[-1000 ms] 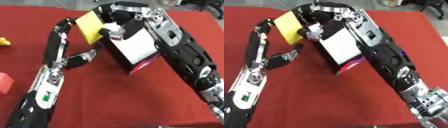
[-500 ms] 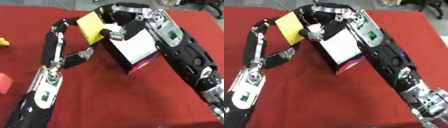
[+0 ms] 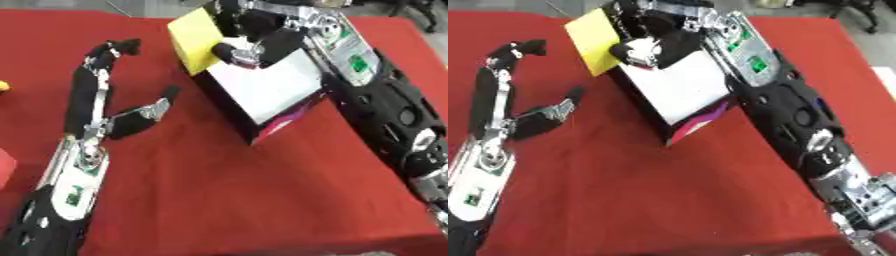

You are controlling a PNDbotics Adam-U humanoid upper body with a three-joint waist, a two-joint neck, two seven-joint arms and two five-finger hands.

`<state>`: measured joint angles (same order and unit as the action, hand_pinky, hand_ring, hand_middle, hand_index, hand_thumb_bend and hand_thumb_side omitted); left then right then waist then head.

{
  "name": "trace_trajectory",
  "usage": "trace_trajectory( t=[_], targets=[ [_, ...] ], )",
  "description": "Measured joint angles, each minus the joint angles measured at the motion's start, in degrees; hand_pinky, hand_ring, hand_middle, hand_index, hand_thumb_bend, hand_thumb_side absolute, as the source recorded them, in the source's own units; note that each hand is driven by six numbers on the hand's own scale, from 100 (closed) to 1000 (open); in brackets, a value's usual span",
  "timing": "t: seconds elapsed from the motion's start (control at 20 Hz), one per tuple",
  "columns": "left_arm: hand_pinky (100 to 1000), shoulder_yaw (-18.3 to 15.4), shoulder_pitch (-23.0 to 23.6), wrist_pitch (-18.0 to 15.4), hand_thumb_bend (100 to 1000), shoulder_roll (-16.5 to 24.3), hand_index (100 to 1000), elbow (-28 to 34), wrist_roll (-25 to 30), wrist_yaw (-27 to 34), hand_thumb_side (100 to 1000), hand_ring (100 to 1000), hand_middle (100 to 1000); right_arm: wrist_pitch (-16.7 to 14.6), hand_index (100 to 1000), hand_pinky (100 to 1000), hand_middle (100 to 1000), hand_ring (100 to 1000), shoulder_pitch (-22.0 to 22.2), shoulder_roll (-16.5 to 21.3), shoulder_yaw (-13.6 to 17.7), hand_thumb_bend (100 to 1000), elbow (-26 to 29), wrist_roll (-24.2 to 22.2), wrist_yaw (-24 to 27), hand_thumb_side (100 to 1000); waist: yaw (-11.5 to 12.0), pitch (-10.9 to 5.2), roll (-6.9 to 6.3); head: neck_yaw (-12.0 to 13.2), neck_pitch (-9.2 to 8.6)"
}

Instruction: Pick up the objects with one hand, pass them to the other hand, and then place them into the box on the other side of the table.

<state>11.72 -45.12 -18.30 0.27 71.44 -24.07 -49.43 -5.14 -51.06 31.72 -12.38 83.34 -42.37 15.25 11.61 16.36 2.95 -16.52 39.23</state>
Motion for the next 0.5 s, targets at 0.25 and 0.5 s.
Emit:
trace_trajectory(
  t=[0.25,0.5],
  targets=[
    [810,0.2,1.1,-0.2,530,2.1,814,1.4,0.0,0.0,496,738,635,0.3,611,925,778,794,1.2,1.5,1.7,100,-0.9,2.2,-0.3,224,-0.7,-0.72,-0.42,-1.3,0.55],
    [809,0.2,1.9,-0.3,534,3.2,813,1.9,0.0,0.2,494,739,637,-0.8,609,923,777,792,2.4,2.2,3.0,100,-3.4,4.8,-2.5,218,-1.5,-1.26,-1.00,-2.2,1.04]
  ],
)
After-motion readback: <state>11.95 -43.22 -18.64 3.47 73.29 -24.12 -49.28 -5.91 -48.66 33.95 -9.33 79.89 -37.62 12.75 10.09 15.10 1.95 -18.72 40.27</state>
